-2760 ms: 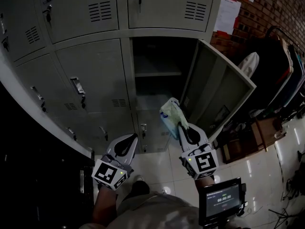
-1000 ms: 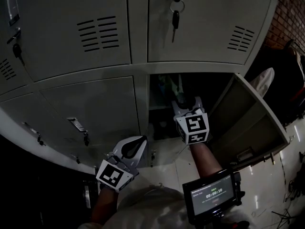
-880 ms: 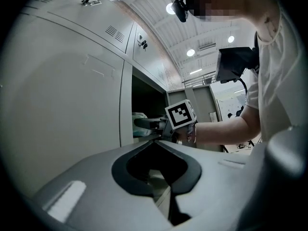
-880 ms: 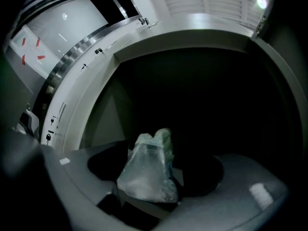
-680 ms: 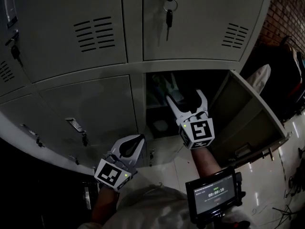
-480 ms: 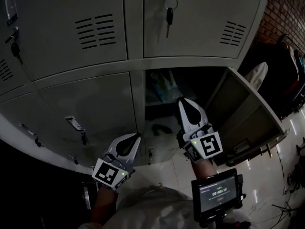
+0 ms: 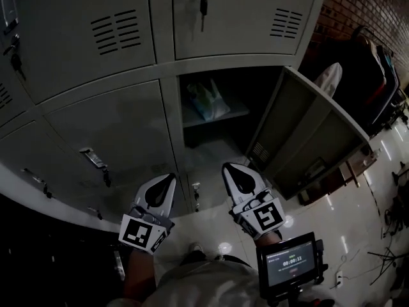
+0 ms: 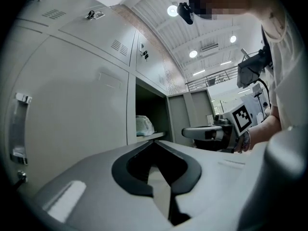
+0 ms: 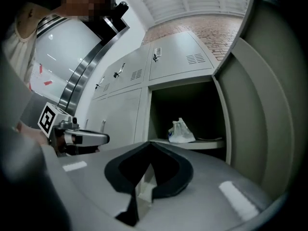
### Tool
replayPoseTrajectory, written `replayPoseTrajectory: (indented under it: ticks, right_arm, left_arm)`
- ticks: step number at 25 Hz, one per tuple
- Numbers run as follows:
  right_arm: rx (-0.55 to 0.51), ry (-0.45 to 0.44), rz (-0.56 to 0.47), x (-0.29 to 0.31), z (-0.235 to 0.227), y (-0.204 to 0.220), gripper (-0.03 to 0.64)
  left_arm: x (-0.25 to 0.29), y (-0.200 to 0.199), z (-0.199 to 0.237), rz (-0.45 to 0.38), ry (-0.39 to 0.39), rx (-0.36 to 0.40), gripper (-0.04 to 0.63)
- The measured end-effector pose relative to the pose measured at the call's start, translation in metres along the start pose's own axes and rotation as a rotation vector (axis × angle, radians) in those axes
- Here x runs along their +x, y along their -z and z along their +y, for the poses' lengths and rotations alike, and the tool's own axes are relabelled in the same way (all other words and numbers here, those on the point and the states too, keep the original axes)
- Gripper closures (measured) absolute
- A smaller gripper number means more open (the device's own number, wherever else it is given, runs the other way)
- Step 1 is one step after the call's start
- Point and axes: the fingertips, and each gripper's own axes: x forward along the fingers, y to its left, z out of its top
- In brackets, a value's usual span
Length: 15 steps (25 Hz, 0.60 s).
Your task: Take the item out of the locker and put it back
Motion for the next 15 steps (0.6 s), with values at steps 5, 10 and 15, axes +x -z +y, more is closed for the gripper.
replayPoseTrajectory:
  ticks: [5,10,15]
  right_arm:
    - [0.021,-0.015,0.025,-0.056,0.014,0.001,0.618]
    - [0.043,-0.04,0.025,-0.125,0.025,-0.002,0.618]
    - [0.074,-0.11,0.04,-0.187,0.04,0.003,0.618]
  left_arm:
    - [-0.022,-0.012,-0.05,-0.031,-0.02,-0.006,0.621]
    - [-0.051,-0.005,-0.119,-0.012,-0.041,-0.023,0.621]
    - [-0.075,0.0,-0.186,-0.008,-0.067,-0.03,0.621]
